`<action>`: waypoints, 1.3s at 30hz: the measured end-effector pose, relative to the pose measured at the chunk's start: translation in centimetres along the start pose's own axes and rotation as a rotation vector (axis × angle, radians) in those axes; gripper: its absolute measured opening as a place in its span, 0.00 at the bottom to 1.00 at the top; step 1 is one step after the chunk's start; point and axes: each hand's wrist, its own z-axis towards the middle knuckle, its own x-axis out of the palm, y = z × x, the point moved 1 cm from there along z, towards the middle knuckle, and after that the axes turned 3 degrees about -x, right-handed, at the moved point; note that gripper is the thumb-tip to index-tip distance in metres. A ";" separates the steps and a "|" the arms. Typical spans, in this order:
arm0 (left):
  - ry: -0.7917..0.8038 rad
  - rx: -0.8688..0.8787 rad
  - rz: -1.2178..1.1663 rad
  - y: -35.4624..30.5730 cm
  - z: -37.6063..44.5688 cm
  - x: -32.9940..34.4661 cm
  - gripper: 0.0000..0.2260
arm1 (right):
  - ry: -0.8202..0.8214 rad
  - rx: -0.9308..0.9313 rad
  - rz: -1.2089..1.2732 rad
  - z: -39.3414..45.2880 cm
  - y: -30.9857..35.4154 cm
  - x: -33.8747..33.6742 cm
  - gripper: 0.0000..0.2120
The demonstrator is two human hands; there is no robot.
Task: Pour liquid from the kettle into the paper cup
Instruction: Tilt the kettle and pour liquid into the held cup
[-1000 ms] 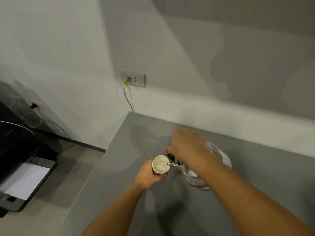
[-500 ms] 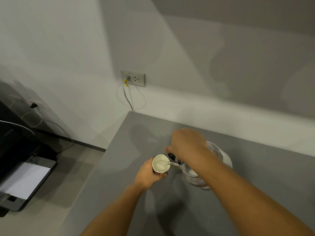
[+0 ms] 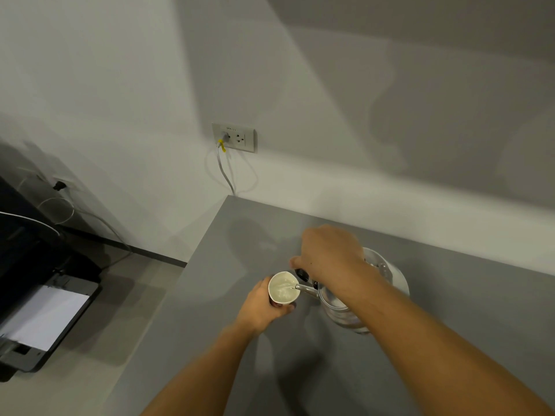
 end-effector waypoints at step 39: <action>-0.002 -0.023 0.008 -0.4 0.0 0.3 0.31 | -0.018 0.160 0.418 -3.3 -7.5 2.6 0.30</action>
